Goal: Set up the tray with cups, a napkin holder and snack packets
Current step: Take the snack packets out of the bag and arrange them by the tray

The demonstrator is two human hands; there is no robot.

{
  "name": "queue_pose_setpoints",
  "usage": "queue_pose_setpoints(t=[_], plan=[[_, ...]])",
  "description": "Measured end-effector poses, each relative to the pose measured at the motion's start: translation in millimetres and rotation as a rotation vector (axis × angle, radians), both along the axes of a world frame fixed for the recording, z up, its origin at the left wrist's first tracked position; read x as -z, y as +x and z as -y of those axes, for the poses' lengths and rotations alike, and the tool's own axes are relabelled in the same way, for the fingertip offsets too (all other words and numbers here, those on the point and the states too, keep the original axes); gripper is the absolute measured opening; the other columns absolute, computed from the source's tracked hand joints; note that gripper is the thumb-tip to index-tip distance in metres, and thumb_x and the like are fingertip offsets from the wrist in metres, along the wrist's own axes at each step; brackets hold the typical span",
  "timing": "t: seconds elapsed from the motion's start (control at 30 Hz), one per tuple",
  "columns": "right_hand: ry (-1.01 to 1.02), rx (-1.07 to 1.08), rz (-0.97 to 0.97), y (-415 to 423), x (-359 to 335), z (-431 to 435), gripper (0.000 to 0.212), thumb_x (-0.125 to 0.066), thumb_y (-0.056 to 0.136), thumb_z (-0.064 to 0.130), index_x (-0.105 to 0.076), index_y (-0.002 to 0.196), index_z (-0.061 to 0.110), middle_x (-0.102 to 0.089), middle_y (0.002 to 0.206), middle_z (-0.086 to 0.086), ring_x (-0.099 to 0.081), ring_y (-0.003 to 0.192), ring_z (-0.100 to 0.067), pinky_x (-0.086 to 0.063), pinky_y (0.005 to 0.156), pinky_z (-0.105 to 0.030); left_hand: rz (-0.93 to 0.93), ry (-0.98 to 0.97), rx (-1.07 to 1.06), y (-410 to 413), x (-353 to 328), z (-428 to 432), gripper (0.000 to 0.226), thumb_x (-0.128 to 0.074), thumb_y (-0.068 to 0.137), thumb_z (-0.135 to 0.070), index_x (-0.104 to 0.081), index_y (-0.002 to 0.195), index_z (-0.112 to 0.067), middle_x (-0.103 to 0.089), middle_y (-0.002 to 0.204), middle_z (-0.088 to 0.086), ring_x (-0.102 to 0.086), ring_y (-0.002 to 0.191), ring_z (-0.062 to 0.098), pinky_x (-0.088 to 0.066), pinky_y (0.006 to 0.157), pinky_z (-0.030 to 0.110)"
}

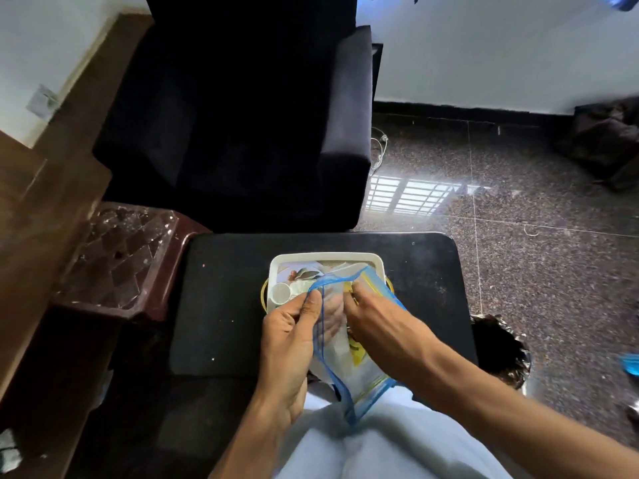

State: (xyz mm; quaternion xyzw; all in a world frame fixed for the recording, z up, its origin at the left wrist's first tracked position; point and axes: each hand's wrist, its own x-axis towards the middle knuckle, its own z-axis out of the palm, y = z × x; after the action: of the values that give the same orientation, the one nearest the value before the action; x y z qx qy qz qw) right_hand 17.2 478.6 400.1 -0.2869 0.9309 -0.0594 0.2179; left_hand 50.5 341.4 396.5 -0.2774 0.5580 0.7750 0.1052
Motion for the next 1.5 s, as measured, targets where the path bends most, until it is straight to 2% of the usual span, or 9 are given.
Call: queue_pose_setpoints(t=[0.2, 0.37, 0.5, 0.63, 0.7, 0.9, 1.1, 1.3, 1.5], plan=[[0.115, -0.018, -0.009, -2, 40, 39, 0.037, -0.039, 0.095, -0.003, -0.041, 0.132, 0.000, -0.042, 0.133, -0.024, -0.054, 0.104, -0.036, -0.049, 0.088, -0.046, -0.021, 0.043, 0.018, 4, -1, 39, 0.031, -0.056, 0.098, -0.025, -0.080, 0.106, -0.006, -0.080, 0.107, 0.018, -0.078, 0.101, 0.029, -0.063, 0.076, 0.027], [0.076, 0.026, -0.096, 3, 42, 54, 0.014, -0.051, 0.094, 0.001, -0.061, 0.104, 0.002, -0.052, 0.089, -0.014, -0.065, 0.079, -0.034, -0.037, 0.060, -0.038, -0.006, 0.029, 0.038, 7, 3, 55, 0.030, -0.056, 0.101, -0.025, -0.079, 0.109, -0.007, -0.080, 0.108, 0.017, -0.077, 0.103, 0.029, -0.064, 0.080, 0.029], [0.079, -0.044, -0.111, 10, 28, 59, 0.016, -0.047, 0.094, 0.004, -0.062, 0.101, 0.004, -0.059, 0.095, -0.014, -0.064, 0.077, -0.034, -0.029, 0.058, -0.036, 0.011, -0.008, 0.013, 9, 11, 64, 0.031, -0.057, 0.100, -0.025, -0.076, 0.113, -0.005, -0.079, 0.110, 0.018, -0.076, 0.107, 0.033, -0.062, 0.094, 0.041], [-0.021, -0.034, -0.254, 20, 6, 45, 0.022, -0.082, 0.068, 0.021, -0.069, 0.085, 0.016, -0.061, 0.073, -0.001, -0.062, 0.058, -0.022, -0.025, 0.041, -0.029, -0.003, -0.010, -0.006, 9, 13, 66, 0.028, -0.060, 0.098, -0.026, -0.079, 0.108, -0.008, -0.080, 0.107, 0.018, -0.078, 0.101, 0.031, -0.064, 0.079, 0.029], [-0.119, 0.019, -0.338, 22, 0, 31, 0.026, -0.084, 0.066, 0.033, -0.073, 0.086, 0.020, -0.063, 0.072, 0.003, -0.063, 0.063, -0.019, -0.033, 0.038, -0.027, -0.011, -0.011, -0.014, 10, 12, 62, 0.027, -0.059, 0.099, -0.024, -0.079, 0.105, -0.008, -0.081, 0.104, 0.018, -0.079, 0.098, 0.030, -0.063, 0.075, 0.027], [-0.435, -0.003, -0.452, 15, -6, -34, 0.029, -0.074, 0.085, 0.036, -0.076, 0.105, 0.015, -0.064, 0.089, -0.003, -0.059, 0.084, -0.027, -0.054, 0.068, -0.036, -0.094, -0.088, 0.034, 5, -6, 37, 0.027, -0.060, 0.094, -0.032, -0.082, 0.101, -0.017, -0.082, 0.101, 0.013, -0.079, 0.098, 0.026, -0.064, 0.079, 0.028], [-0.585, -0.220, -0.475, -16, -7, -77, 0.024, -0.072, 0.091, 0.032, -0.077, 0.089, 0.008, -0.069, 0.107, -0.013, -0.063, 0.110, -0.032, -0.052, 0.093, -0.041, -0.114, -0.182, 0.084, -2, -18, -10, 0.026, -0.060, 0.098, -0.028, -0.082, 0.100, -0.015, -0.083, 0.099, 0.009, -0.079, 0.098, 0.025, -0.064, 0.084, 0.031], [-0.576, -0.419, -0.428, -43, -8, -100, 0.046, -0.066, 0.092, 0.049, -0.069, 0.078, 0.006, -0.072, 0.093, -0.007, -0.071, 0.094, -0.028, -0.056, 0.085, -0.038, -0.057, -0.154, 0.058, -13, -18, -54, 0.022, -0.063, 0.092, -0.032, -0.083, 0.097, -0.023, -0.083, 0.099, 0.009, -0.079, 0.098, 0.025, -0.063, 0.084, 0.033], [-0.729, -0.387, -0.357, -51, -11, -126, 0.051, -0.063, 0.093, 0.051, -0.064, 0.073, 0.004, -0.068, 0.072, -0.008, -0.070, 0.071, -0.030, -0.056, 0.062, -0.038, 0.037, -0.131, 0.051, -21, -10, -72, 0.035, -0.068, 0.082, -0.040, -0.081, 0.100, -0.013, -0.081, 0.101, 0.017, -0.078, 0.101, 0.033, -0.064, 0.088, 0.038]])
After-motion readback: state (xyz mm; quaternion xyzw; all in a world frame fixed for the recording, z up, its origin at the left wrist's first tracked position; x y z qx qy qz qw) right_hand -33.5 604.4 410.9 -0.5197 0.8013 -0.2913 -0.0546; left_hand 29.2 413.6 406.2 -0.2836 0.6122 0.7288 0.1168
